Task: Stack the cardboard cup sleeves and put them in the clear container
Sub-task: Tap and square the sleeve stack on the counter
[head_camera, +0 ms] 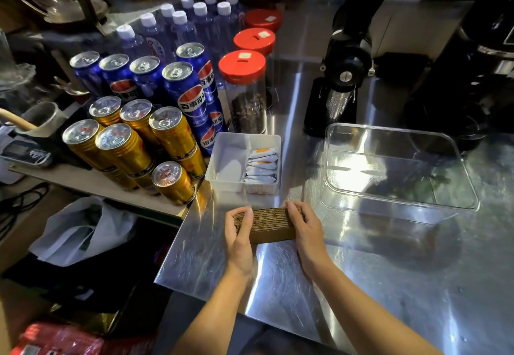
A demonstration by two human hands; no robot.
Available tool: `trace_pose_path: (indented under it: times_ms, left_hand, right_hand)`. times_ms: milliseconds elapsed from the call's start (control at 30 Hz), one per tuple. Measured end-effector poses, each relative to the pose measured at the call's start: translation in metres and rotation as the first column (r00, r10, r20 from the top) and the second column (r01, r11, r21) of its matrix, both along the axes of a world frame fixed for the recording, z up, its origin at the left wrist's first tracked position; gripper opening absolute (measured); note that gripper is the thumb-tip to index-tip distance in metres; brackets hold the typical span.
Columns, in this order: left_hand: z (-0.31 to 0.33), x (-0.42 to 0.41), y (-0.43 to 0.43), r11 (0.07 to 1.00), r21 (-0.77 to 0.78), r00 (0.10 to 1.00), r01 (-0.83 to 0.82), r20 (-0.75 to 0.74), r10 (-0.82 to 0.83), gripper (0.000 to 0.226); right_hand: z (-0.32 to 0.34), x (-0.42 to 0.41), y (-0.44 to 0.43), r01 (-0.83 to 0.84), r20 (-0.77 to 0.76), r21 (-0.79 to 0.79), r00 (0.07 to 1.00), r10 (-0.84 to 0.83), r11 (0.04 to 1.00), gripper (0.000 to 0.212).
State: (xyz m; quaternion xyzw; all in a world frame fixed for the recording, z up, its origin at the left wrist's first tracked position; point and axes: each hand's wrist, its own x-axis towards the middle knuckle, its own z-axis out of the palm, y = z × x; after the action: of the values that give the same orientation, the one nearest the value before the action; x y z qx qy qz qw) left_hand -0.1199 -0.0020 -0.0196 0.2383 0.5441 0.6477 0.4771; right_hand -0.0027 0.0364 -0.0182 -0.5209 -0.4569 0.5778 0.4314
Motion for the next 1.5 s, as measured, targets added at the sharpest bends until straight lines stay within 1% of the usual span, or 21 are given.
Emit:
trace_pose_path:
  times_ms: [133,200,233,267,333,433,500,567,733,800,867,900,933,1000,1033,1067,1133,1233,1367,1467,1500]
  left_hand:
    - [0.0,-0.007,0.003,0.992,0.007,0.991,0.126,0.051,-0.126,0.053]
    - [0.0,-0.012,0.004,0.986,0.008,0.985,0.166,0.051,-0.166,0.063]
    - [0.0,-0.013,0.003,0.984,0.009,0.983,0.178,0.053,-0.178,0.066]
    - [0.0,-0.013,0.003,0.982,0.013,0.981,0.187,0.05,-0.187,0.066]
    - [0.0,-0.011,0.002,0.985,0.002,0.984,0.175,0.024,-0.175,0.051]
    - [0.002,-0.001,0.002,0.997,-0.062,0.999,0.039,-0.009,-0.04,0.026]
    - [0.004,0.002,0.003,0.996,-0.08,0.997,-0.047,-0.061,0.042,0.025]
    - [0.006,0.002,0.005,0.994,-0.077,0.992,-0.077,-0.107,0.068,0.027]
    - [0.004,0.006,0.005,0.999,-0.051,0.967,-0.014,-0.255,0.0,0.031]
    - [0.005,0.003,0.006,0.998,-0.044,0.968,0.036,-0.248,-0.046,0.029]
    - [0.007,-0.004,0.003,0.988,-0.055,0.965,0.148,-0.213,-0.156,0.017]
    - [0.007,-0.01,-0.001,0.972,-0.07,0.944,0.226,-0.23,-0.236,0.013]
    - [0.004,-0.017,-0.006,0.949,-0.099,0.901,0.298,-0.299,-0.314,0.024]
    - [-0.003,-0.029,-0.016,0.894,-0.189,0.777,0.407,-0.444,-0.447,0.059]
    - [-0.004,-0.033,-0.019,0.876,-0.227,0.728,0.425,-0.489,-0.48,0.072]
    - [-0.005,-0.036,-0.02,0.87,-0.243,0.699,0.428,-0.521,-0.489,0.077]
    - [-0.007,-0.041,-0.019,0.887,-0.219,0.682,0.406,-0.574,-0.454,0.068]
    - [-0.006,-0.043,-0.018,0.914,-0.16,0.705,0.372,-0.592,-0.391,0.053]
    - [-0.007,-0.042,-0.019,0.925,-0.153,0.659,0.346,-0.662,-0.357,0.045]
    - [-0.009,-0.044,-0.018,0.922,-0.176,0.651,0.345,-0.662,-0.371,0.046]
    - [-0.01,-0.045,-0.018,0.921,-0.178,0.651,0.346,-0.661,-0.372,0.046]
  right_hand:
    - [-0.002,0.004,0.001,-0.06,-0.102,-0.074,0.993,0.052,0.995,0.049]
    - [-0.001,0.006,0.003,-0.075,-0.119,-0.088,0.991,0.065,0.993,0.05]
    - [0.0,0.006,0.003,-0.075,-0.099,-0.088,0.993,0.066,0.993,0.045]
    - [0.001,0.006,0.003,-0.06,-0.068,-0.082,0.996,0.055,0.995,0.036]
    - [0.002,0.003,0.002,0.0,-0.03,-0.057,1.0,-0.002,0.998,0.02]
    - [0.004,-0.003,-0.001,0.088,-0.036,-0.026,0.995,-0.089,0.996,0.024]
    - [0.005,-0.003,-0.001,0.1,-0.05,-0.006,0.994,-0.101,0.995,0.024]
    - [0.003,-0.001,-0.002,0.087,-0.055,0.021,0.995,-0.085,0.996,0.023]
    - [-0.007,0.005,-0.005,0.072,0.041,0.046,0.996,-0.074,0.996,0.024]
    - [-0.008,0.004,-0.004,0.077,0.065,0.038,0.995,-0.08,0.996,0.026]
    - [-0.008,0.002,-0.002,0.094,0.071,0.041,0.993,-0.097,0.995,0.028]
    - [-0.009,0.002,-0.003,0.098,0.08,0.056,0.992,-0.102,0.994,0.028]
    - [-0.01,0.002,-0.003,0.097,0.089,0.077,0.991,-0.103,0.992,0.028]
    - [-0.012,0.003,-0.006,0.091,0.106,0.116,0.989,-0.103,0.989,0.028]
    - [-0.013,0.003,-0.006,0.089,0.119,0.13,0.987,-0.105,0.988,0.029]
    - [-0.014,0.004,-0.006,0.089,0.131,0.136,0.986,-0.107,0.987,0.029]
    - [-0.013,0.004,-0.005,0.088,0.14,0.139,0.984,-0.108,0.986,0.028]
    - [-0.011,0.005,-0.005,0.072,0.146,0.145,0.985,-0.094,0.987,0.027]
    - [-0.004,0.011,-0.005,0.049,0.156,0.168,0.985,-0.075,0.985,0.022]
    - [0.001,0.023,-0.008,-0.041,0.141,0.147,0.99,0.02,0.988,0.006]
    - [0.002,0.027,-0.009,-0.095,0.139,0.138,0.987,0.076,0.986,0.006]
